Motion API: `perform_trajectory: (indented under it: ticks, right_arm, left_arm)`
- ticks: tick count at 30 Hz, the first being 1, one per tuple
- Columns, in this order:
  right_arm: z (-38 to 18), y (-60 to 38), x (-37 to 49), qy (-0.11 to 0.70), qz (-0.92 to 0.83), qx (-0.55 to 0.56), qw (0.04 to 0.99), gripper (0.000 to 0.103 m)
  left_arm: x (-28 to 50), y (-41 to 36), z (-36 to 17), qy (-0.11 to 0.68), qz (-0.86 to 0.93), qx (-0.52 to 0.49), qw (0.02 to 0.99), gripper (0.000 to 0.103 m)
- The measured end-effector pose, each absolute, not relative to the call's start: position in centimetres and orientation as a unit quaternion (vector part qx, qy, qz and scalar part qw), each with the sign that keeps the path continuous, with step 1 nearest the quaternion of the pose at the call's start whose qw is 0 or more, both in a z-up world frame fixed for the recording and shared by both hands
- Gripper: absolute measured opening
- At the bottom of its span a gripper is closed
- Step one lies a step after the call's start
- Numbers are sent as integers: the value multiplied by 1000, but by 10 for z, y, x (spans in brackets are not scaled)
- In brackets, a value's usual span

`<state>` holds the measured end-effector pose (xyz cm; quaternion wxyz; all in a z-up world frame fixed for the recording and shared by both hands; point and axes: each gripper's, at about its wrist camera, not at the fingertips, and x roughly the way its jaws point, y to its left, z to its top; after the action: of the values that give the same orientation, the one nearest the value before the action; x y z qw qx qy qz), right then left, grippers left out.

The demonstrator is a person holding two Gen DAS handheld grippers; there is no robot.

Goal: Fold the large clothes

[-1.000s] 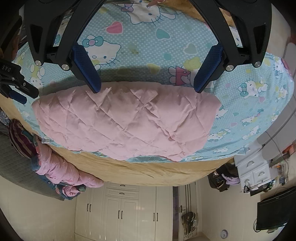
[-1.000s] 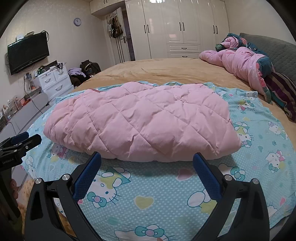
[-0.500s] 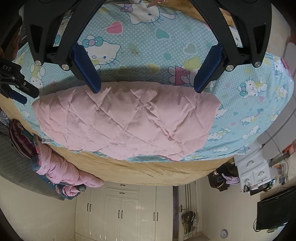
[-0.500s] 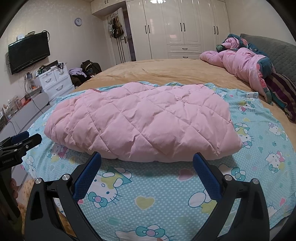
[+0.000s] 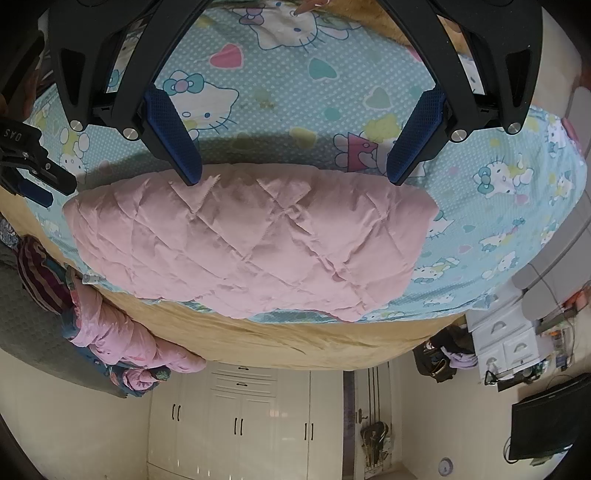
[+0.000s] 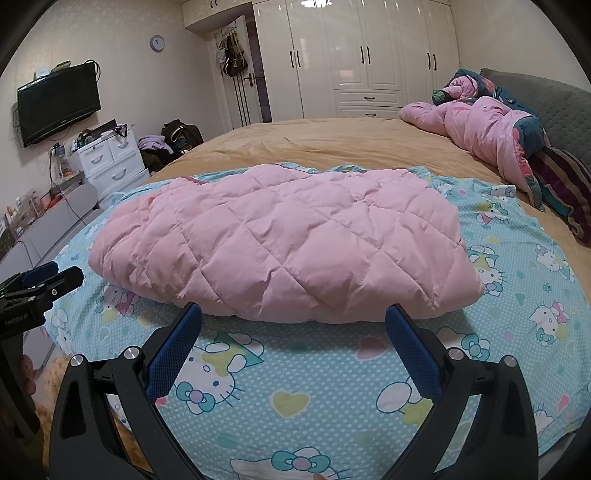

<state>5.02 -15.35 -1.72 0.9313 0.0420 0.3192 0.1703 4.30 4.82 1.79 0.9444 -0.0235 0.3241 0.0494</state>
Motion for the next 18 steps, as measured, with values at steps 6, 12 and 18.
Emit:
perform_trajectory:
  ticks: [6,12,18]
  right_arm:
    - [-17,-153,50,320,169,41,931,99]
    - [-19,-152,50,321,165,38,932,99]
    - [-22,-155,48,321,148,33,935,99]
  left_arm:
    - [41,50,18,324,52,-26,944,94]
    - [40,53,16,326,56,-30,943,94]
    - [41,63,8,344,69,-49,935,94]
